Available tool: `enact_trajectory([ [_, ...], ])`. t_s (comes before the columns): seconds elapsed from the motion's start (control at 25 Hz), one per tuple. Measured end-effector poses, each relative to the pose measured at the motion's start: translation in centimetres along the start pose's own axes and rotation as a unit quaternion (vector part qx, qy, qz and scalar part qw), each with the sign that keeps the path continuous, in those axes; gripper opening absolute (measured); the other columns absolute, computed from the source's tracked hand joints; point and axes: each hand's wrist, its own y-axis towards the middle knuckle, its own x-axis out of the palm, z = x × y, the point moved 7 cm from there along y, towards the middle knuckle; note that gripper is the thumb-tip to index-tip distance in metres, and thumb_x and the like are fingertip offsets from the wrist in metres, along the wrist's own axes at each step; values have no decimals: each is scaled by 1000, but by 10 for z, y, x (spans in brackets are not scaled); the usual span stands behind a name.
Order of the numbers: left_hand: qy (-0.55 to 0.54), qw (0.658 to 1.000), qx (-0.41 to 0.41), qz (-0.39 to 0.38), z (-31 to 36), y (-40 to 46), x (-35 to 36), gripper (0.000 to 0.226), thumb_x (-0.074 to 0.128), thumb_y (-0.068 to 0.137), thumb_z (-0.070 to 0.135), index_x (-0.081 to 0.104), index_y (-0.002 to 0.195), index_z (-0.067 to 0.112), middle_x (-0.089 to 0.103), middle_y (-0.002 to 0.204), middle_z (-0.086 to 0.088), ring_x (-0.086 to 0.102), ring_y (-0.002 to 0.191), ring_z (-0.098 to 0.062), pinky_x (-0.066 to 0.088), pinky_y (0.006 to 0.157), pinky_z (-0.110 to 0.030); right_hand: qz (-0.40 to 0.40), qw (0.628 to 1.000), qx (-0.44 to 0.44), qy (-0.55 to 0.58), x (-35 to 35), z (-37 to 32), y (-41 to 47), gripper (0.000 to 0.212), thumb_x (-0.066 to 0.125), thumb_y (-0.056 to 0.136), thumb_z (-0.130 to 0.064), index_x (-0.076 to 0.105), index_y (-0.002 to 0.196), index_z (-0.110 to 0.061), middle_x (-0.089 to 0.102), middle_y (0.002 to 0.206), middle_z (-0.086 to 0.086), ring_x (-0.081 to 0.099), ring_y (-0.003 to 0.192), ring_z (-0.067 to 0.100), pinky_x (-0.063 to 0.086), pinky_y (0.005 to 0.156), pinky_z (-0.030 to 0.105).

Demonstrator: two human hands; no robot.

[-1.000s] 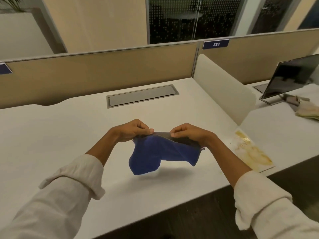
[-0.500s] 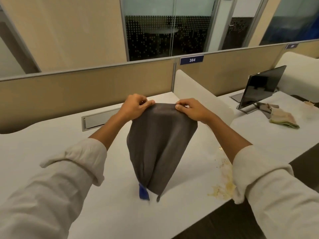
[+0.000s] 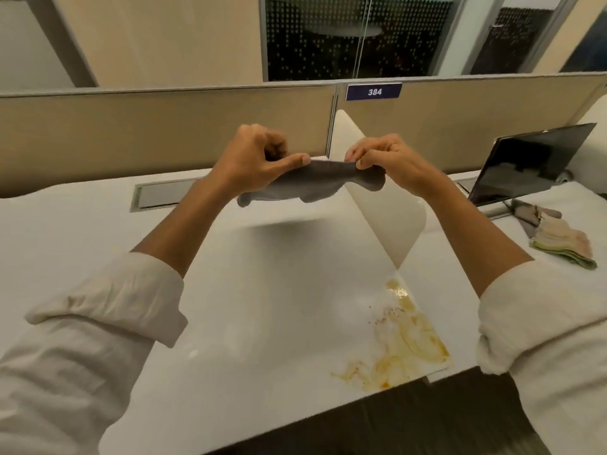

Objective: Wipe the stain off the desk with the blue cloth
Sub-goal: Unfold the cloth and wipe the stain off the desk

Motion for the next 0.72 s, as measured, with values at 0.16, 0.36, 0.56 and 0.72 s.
enact_trajectory([
  [0.16, -20, 985, -117, -125, 9, -94, 117, 47, 73, 81, 46, 44, 50, 25, 41, 42, 6, 40, 38, -9, 28, 41, -14, -154, 985, 74, -37, 41, 110, -57, 21, 58, 76, -18, 79, 74, -16, 75, 90, 8, 66, 87, 16, 53, 82, 32],
  [0.36, 69, 932, -200, -295, 2, -225, 232, 46, 68, 80, 57, 42, 57, 27, 44, 51, 11, 39, 47, -7, 28, 51, -21, -387, 888, 115, -221, 115, 224, -131, 19, 64, 89, -22, 81, 92, -12, 75, 85, -11, 67, 82, 9, 54, 85, 35],
  [0.56, 70, 939, -309, -135, -28, -263, 211, 42, 61, 79, 65, 46, 60, 31, 57, 56, 10, 54, 52, -9, 35, 54, -15, -137, 971, 89, -176, 111, 237, -106, 49, 62, 89, -52, 63, 126, -20, 64, 129, -2, 60, 119, 20, 47, 106, 43],
  [0.72, 120, 942, -311, -31, -44, -273, 200, 40, 56, 86, 54, 64, 94, 15, 70, 92, -3, 63, 82, -21, 48, 73, -29, -180, 899, 102, -386, 195, 259, -126, 113, 23, 69, -94, 0, 158, -27, -11, 166, 7, -11, 153, 31, -4, 119, 60],
])
